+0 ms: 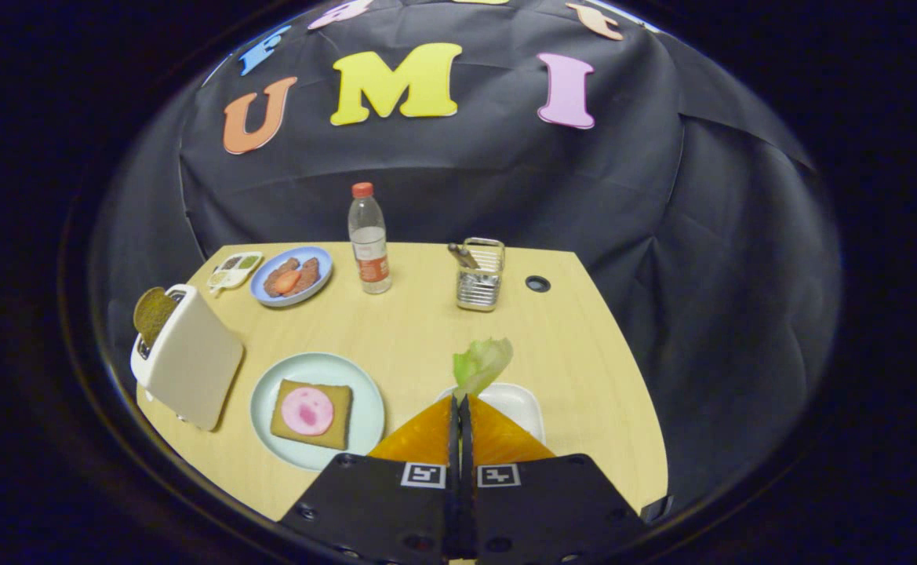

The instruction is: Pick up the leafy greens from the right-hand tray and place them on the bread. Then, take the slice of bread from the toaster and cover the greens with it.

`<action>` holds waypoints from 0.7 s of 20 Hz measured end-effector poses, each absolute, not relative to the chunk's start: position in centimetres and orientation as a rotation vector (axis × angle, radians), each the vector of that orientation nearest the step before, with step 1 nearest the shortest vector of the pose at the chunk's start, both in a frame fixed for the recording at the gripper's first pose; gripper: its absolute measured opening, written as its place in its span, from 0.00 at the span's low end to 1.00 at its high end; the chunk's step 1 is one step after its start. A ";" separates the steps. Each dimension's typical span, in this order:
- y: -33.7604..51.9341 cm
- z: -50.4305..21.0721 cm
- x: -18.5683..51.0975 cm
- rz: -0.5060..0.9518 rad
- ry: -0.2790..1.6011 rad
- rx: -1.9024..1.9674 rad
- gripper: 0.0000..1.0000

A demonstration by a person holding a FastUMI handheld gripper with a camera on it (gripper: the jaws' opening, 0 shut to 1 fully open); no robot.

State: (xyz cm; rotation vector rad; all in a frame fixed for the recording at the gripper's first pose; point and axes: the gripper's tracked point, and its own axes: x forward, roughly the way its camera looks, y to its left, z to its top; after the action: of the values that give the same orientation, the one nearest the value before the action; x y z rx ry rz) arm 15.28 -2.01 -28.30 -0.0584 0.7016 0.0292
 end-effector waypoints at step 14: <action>19.6 -28.7 12.8 0.255 0.733 -0.104 0.00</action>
State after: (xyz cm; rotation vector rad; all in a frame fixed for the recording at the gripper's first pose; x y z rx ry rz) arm 12.79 19.58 -28.66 -0.1040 0.7327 0.2549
